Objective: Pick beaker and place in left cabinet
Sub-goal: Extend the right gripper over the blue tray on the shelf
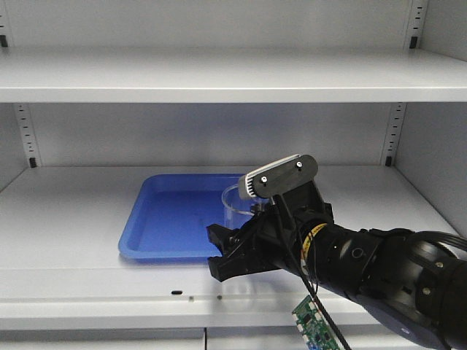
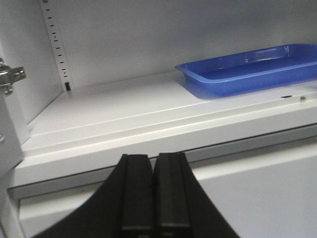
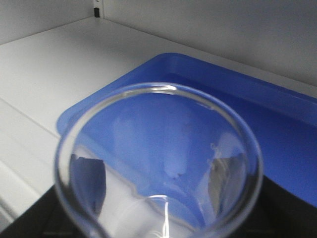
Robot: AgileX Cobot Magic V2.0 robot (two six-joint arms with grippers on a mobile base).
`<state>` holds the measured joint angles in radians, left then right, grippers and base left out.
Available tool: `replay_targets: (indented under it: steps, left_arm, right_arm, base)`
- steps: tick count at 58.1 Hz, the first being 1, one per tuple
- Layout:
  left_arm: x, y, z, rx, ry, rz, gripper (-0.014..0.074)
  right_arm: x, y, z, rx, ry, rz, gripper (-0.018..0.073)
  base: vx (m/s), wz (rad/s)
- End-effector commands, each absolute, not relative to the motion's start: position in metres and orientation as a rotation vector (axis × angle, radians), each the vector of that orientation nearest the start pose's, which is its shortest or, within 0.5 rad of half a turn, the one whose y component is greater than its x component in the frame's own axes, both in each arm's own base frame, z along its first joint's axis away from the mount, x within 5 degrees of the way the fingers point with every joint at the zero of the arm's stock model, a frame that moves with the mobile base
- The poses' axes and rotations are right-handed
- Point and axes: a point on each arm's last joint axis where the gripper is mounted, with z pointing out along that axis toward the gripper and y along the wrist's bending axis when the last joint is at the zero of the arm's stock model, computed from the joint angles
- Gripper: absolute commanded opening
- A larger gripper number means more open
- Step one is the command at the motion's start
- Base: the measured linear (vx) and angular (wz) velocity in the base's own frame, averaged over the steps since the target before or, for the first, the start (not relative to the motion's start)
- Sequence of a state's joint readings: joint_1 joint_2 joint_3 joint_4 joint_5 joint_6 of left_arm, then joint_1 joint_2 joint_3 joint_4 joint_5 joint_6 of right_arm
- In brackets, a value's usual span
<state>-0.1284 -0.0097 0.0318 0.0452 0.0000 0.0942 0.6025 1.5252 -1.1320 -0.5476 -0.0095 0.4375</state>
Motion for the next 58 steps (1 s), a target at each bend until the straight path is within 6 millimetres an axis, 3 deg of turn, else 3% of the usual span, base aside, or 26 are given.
replay_targets:
  steps: [1, 38, 58]
  left_arm:
    - [0.055, -0.007, 0.205, 0.189, 1.416, 0.002, 0.0001]
    - [0.055, -0.007, 0.205, 0.189, 1.416, 0.002, 0.0001]
    - [0.055, -0.007, 0.205, 0.189, 1.416, 0.002, 0.0001]
  right_arm:
    - [0.289, 0.202, 0.357, -0.633, 1.631, 0.398, -0.0001]
    - [0.290, 0.205, 0.357, -0.637, 1.602, 0.420, -0.0001]
    - [0.353, 0.218, 0.345, -0.573, 1.609, 0.407, -0.0001]
  base:
    - [0.18, -0.09]
    - [0.09, -0.05]
    - [0.00, 0.00]
